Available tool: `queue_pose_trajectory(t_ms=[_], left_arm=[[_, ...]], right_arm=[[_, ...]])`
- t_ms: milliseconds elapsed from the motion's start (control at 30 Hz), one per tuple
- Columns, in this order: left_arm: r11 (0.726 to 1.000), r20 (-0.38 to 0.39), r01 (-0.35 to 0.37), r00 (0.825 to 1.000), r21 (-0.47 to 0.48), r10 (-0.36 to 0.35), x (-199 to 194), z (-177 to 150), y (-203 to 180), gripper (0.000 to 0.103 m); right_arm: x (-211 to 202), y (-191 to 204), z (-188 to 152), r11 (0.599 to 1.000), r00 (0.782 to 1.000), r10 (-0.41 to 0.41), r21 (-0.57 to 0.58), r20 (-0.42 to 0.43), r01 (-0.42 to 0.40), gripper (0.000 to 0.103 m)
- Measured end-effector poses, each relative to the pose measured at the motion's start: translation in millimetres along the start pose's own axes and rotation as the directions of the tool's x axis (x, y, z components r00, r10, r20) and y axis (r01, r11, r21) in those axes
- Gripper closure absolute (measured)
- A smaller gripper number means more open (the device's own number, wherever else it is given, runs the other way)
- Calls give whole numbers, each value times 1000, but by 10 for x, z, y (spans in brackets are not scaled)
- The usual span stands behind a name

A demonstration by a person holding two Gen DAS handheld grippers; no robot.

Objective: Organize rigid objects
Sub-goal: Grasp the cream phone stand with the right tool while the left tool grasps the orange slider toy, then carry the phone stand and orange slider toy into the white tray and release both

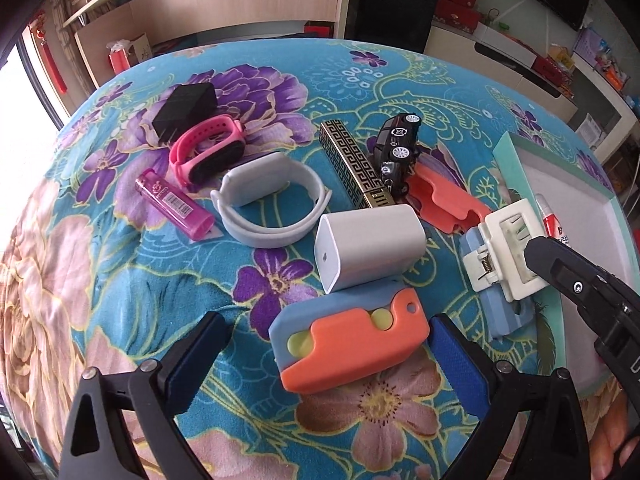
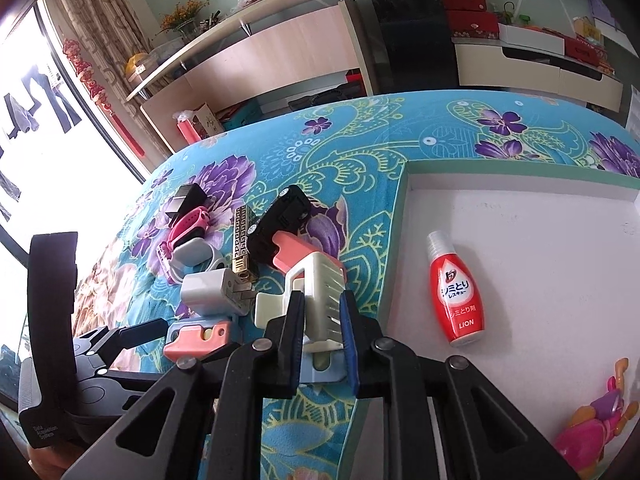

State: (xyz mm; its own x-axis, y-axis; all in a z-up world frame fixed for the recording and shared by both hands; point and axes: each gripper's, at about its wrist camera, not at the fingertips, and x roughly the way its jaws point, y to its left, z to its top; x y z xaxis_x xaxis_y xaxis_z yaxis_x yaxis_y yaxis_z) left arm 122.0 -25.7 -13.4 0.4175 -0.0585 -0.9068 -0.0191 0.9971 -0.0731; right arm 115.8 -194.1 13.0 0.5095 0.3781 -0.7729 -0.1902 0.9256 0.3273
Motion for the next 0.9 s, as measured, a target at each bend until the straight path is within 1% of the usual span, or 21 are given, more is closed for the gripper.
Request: queue_pose_trajectory(t_ms=[100,133,200,300,467,500,567,600,733,900], left_arm=[[1000,12,3,1000,6,-3,0,9,3,12],[1000,15,7,1000,9,-7,1,4,9,15],[1000,17,6,1000,18,-6,-2,-2,0,17],[999,19,-7,1000,33,7,8,4,-29,18],[999,25,-20,1000,43,19,46,4,-43,19],[999,28,-22,999,46,21,45,3,-48,20],[999,37,-17,999,46,16,26,13,-50,28],[999,39,-15,999,43,13,18,14,-43,27],[999,46,0,999,33,-2,-10,16,-20,27],[999,88,18,996,29,-21,-165,26,-6,27]], right_arm=[[5,41,-4,1000,1000,-23,-22,-1,23,85],[8,56,-5,999,999,-35,-30,-2,35,85],[27,95,-8,996,997,-72,-56,-6,71,85],[70,130,-15,990,993,-117,-82,-10,116,84],[108,176,-20,982,989,-150,-116,-10,148,83],[118,194,-24,979,987,-160,-128,-10,157,83],[112,240,-34,972,984,-178,-156,0,176,83],[108,259,-37,969,983,-185,-165,5,183,84],[43,258,-27,972,984,-175,-159,19,176,85],[-88,212,14,981,989,-139,-126,55,145,85]])
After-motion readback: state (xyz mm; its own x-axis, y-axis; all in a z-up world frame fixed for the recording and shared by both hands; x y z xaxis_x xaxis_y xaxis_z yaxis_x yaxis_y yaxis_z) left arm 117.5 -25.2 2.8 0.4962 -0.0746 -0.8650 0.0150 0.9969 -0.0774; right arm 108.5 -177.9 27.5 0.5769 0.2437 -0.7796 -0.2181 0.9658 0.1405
